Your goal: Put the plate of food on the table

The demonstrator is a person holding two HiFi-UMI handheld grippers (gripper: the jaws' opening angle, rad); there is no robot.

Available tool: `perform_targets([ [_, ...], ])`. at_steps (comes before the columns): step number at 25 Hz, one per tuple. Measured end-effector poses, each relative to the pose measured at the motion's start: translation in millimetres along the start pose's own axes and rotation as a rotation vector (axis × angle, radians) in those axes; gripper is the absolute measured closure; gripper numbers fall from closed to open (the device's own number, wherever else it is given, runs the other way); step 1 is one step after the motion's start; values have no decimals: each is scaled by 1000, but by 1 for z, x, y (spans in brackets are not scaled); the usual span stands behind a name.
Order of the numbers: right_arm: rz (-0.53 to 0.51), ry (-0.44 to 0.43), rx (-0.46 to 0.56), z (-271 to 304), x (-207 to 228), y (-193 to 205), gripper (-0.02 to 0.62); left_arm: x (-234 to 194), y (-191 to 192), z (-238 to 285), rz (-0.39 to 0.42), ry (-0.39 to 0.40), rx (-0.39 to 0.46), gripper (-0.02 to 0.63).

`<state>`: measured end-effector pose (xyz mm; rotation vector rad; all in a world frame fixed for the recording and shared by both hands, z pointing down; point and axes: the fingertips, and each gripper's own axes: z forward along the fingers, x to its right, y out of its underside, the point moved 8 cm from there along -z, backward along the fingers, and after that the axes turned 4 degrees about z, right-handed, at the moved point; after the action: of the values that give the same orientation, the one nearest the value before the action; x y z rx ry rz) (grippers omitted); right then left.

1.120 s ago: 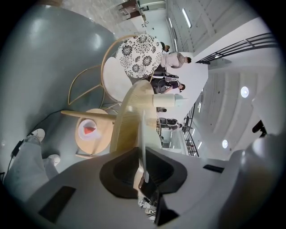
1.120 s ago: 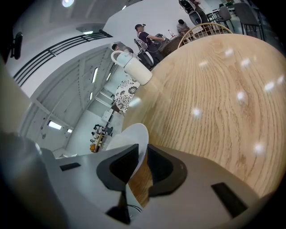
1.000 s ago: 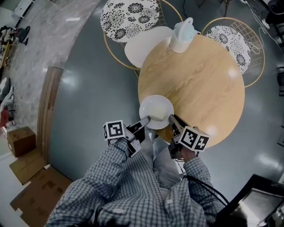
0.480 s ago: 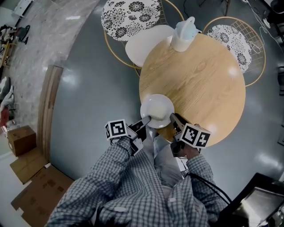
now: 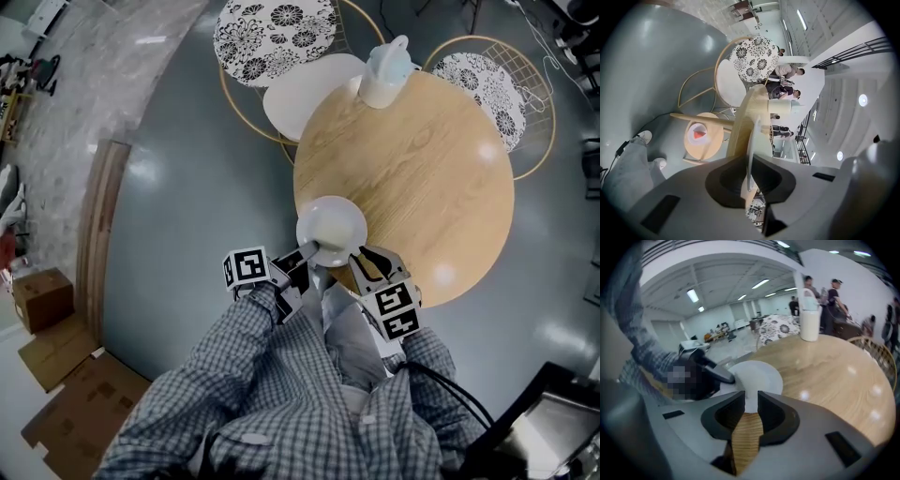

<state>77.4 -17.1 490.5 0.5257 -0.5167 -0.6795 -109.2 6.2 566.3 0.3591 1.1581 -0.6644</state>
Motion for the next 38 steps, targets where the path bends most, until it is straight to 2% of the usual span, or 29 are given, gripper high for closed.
perform_targets([
  [4, -380, -12, -89, 8, -38, 4, 526, 0, 0, -1, -1, 5, -3, 571],
  [6, -524, -16, -124, 14, -49, 8, 526, -1, -1, -1, 0, 7, -5, 571],
  [10, -679, -37, -175, 26, -62, 15, 526, -2, -1, -1, 1, 15, -12, 571],
  [14, -772, 12, -185, 36, -68, 17, 526, -4, -1, -2, -3, 14, -17, 571],
  [19, -852, 49, -182, 41, -73, 21, 540, -5, -3, -3, 7, 9, -23, 571],
  [26, -814, 79, -171, 38, -74, 16, 548, 2, -7, -2, 34, 68, -26, 568],
  [27, -819, 86, -172, 39, -74, 15, 548, 3, -7, -2, 34, 84, -32, 554],
  [29, -827, 95, -175, 39, -73, 15, 548, 5, -9, -2, 17, 122, -37, 455],
  [30, -828, 96, -176, 39, -72, 14, 548, 5, -10, -3, 9, 133, -35, 435],
  [35, -830, 101, -193, 43, -72, 12, 548, 0, -9, -21, -36, 144, -2, 422],
  [38, -823, 107, -202, 46, -70, 10, 548, -7, -7, -39, -68, 119, 34, 422],
])
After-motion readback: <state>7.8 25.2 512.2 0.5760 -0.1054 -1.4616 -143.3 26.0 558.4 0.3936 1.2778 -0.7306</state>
